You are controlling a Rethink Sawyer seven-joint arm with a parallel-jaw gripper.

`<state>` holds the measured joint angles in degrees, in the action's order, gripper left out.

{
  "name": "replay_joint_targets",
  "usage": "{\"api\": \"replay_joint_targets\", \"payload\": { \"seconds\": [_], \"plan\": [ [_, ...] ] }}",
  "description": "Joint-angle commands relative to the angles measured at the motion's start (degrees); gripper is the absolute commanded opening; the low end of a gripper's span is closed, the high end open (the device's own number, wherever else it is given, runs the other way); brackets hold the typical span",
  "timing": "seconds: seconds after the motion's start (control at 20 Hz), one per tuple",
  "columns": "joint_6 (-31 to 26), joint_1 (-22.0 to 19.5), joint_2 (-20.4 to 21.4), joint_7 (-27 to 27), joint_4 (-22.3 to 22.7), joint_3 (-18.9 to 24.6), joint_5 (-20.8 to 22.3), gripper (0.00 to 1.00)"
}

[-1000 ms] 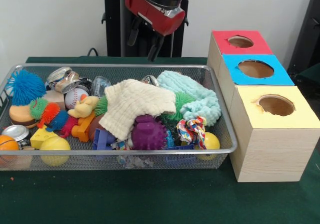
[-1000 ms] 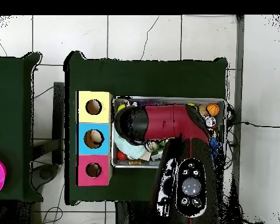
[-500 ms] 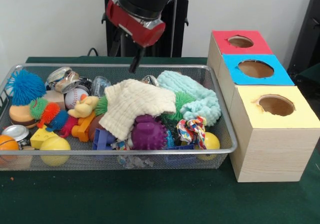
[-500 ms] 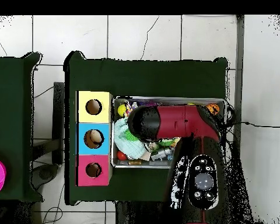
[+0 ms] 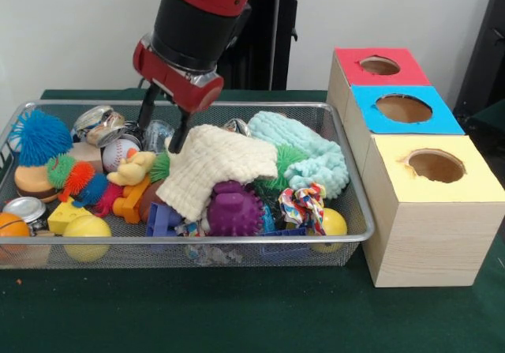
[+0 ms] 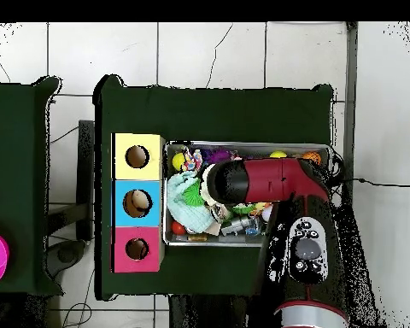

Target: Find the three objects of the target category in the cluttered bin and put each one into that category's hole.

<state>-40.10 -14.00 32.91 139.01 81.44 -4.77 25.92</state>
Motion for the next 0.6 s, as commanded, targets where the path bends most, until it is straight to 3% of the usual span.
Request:
{"api": "replay_joint_targets", "payload": {
  "seconds": [0.05, 0.3, 0.6],
  "plan": [
    [4.4, -1.3, -6.3, -0.1, -1.0, 1.6, 2.9, 1.0],
    [5.1, -1.8, -8.8, 0.3, -1.2, 1.8, 2.0, 1.0],
    [4.7, -0.2, -7.6, 1.4, 0.4, -0.8, 2.6, 1.0]
  ]
}}
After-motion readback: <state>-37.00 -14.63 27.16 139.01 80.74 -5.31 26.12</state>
